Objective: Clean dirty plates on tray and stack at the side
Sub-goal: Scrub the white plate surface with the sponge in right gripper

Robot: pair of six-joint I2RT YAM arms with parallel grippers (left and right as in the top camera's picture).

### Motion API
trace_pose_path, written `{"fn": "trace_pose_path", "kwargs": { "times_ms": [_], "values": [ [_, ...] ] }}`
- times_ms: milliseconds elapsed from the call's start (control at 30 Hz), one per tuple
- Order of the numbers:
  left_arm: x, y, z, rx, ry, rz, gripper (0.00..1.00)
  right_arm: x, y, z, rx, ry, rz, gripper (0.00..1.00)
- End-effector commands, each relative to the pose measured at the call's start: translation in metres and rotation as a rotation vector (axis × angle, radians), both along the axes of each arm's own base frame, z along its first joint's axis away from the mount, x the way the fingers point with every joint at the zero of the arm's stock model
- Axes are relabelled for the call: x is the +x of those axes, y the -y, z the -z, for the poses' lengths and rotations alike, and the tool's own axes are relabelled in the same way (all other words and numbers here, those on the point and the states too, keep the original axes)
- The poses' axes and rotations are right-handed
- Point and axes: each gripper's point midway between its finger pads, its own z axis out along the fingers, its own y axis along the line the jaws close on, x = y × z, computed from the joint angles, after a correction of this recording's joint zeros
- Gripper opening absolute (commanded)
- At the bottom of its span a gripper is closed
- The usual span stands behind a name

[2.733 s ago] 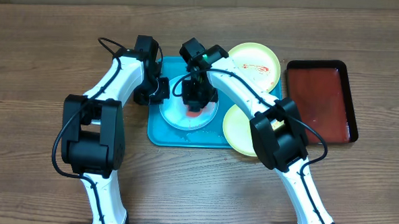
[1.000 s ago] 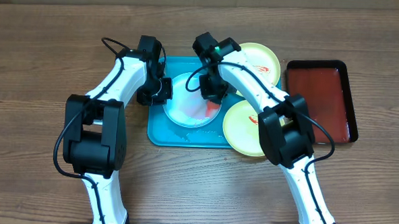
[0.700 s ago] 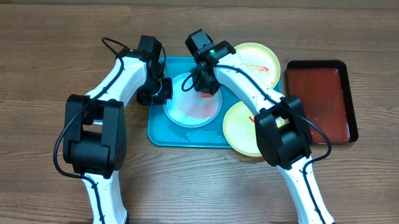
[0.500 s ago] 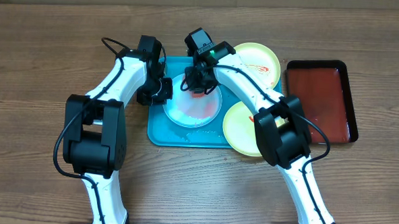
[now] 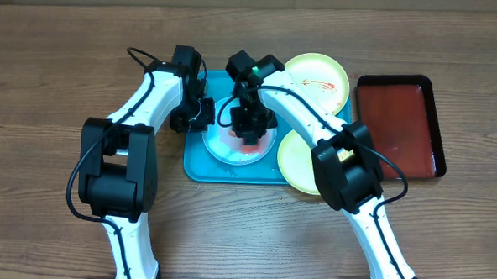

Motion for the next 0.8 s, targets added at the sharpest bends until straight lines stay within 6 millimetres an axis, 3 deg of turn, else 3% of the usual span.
{"fn": "trace_pose_path", "kwargs": {
  "times_ms": [0, 133, 233, 333, 500, 600, 767],
  "values": [
    [-0.004, -0.008, 0.010, 0.040, -0.017, -0.004, 0.04, 0.028, 0.054, -0.002, -0.250, 0.143, 0.064, 0.04],
    [-0.004, -0.008, 0.010, 0.040, -0.017, -0.004, 0.04, 0.047, 0.059, -0.009, -0.293, 0.249, 0.094, 0.04],
    [-0.004, -0.008, 0.010, 0.040, -0.017, -0.004, 0.04, 0.057, 0.043, -0.007, -0.242, 0.299, 0.099, 0.04],
    [-0.004, -0.008, 0.010, 0.040, -0.017, -0.004, 0.04, 0.059, 0.015, -0.002, -0.135, 0.305, 0.090, 0.04],
    [-0.004, -0.008, 0.010, 0.040, -0.017, -0.004, 0.04, 0.023, -0.048, 0.009, 0.125, 0.141, 0.016, 0.04],
    [-0.004, -0.008, 0.010, 0.040, -0.017, -0.004, 0.04, -0.004, -0.069, 0.007, 0.215, 0.033, -0.035, 0.04],
    [-0.004, -0.008, 0.010, 0.040, -0.017, -0.004, 0.04, -0.027, -0.053, 0.008, 0.152, -0.067, -0.025, 0.04]
  ]
}}
